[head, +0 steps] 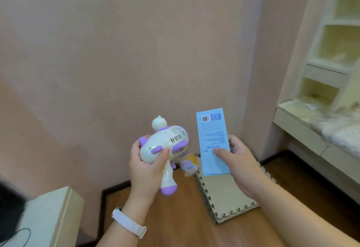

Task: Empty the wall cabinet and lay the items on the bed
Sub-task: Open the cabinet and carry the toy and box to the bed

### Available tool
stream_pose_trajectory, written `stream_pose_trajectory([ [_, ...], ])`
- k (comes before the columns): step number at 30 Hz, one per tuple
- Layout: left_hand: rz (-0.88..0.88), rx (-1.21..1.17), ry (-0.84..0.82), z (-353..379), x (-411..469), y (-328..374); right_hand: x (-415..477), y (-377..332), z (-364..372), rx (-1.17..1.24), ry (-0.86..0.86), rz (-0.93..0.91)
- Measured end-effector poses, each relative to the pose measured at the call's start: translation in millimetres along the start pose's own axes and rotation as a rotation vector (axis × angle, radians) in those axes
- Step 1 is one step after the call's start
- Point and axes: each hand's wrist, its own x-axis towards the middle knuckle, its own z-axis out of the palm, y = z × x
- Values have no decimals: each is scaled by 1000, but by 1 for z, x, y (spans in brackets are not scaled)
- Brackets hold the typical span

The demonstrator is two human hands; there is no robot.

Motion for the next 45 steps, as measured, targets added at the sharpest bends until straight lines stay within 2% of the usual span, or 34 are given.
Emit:
stream_pose_trajectory([
  [8,-46,131,-292,124,-55,-30,-54,8,-130,34,275,30],
  [16,-75,79,-566,232,-57,-59,-65,18,-211,92,529,50],
  [23,-152,54,-685,317,-11,-108,-14,21,-266,106,727,98],
  [32,-272,6,-815,426,79,-156,86,0,-323,81,866,119],
  [41,-357,-47,-970,545,80,-177,115,0,-408,206,1056,110],
  [45,-392,-16,-967,593,67,-193,133,6,-463,225,1081,118],
])
